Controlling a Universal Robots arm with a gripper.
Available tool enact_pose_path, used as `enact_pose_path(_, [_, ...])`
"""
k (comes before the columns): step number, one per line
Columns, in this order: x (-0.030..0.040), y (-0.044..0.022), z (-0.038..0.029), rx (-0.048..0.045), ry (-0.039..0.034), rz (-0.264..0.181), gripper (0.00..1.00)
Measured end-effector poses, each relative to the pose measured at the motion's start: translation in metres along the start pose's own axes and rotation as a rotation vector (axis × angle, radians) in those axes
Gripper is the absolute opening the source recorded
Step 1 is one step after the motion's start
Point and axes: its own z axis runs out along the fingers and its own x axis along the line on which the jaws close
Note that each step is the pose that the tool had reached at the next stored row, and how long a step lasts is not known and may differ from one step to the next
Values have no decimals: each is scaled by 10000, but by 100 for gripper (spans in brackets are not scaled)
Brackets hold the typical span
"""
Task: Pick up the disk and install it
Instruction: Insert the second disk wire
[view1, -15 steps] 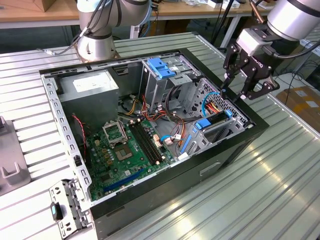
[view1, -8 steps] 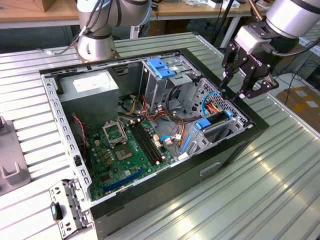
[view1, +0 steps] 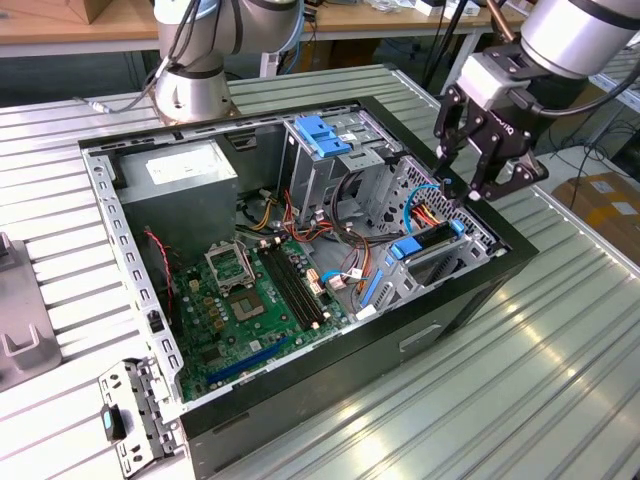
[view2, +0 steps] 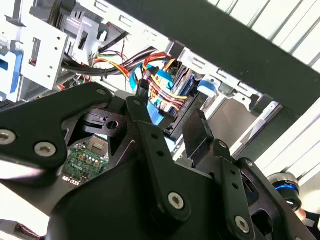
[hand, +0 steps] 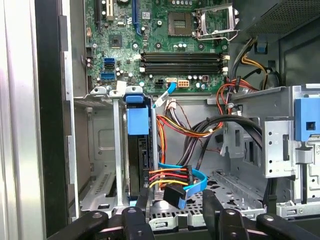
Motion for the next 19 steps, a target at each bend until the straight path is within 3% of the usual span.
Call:
enact_pose_path(9, [0,11,-1,0,2,0,53])
enact_pose_path(10, [0,12,-1,0,1,0,40])
enact_pose_path(13, [0,13,-1,0,1,-1,27])
enact_pose_path(19, [1,19,-1,0,1,0,27])
